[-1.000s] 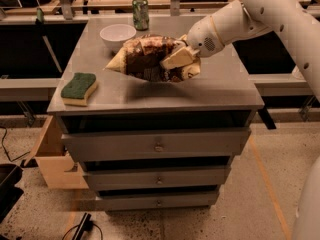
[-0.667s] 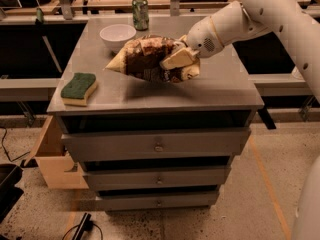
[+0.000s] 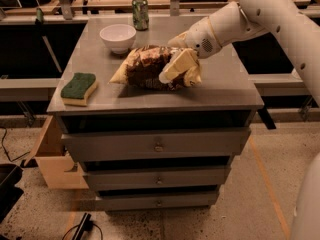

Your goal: Move brown chip bag near sponge

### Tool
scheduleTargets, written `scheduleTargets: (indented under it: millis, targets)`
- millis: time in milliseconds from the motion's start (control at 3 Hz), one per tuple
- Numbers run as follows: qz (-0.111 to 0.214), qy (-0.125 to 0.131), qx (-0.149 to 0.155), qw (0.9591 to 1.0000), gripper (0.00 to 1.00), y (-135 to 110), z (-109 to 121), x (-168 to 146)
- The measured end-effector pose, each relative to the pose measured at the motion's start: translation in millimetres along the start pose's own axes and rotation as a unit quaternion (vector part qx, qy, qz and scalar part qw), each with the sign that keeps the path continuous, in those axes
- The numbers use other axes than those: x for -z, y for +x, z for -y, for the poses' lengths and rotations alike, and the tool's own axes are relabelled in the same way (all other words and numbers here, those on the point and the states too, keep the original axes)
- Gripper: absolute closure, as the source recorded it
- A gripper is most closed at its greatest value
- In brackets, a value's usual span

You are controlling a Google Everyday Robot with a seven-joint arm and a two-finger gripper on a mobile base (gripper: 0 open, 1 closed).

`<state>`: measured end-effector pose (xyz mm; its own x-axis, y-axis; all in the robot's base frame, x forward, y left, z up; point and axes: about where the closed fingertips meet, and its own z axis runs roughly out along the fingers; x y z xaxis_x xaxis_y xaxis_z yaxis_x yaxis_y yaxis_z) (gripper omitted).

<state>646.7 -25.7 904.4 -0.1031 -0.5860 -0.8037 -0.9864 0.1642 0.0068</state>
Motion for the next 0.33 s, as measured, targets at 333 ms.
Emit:
scheduleTargets:
  millis: [333]
  targets:
    - [0.0, 0.0, 0.0, 1.0, 0.0, 0.0, 0.0, -0.1]
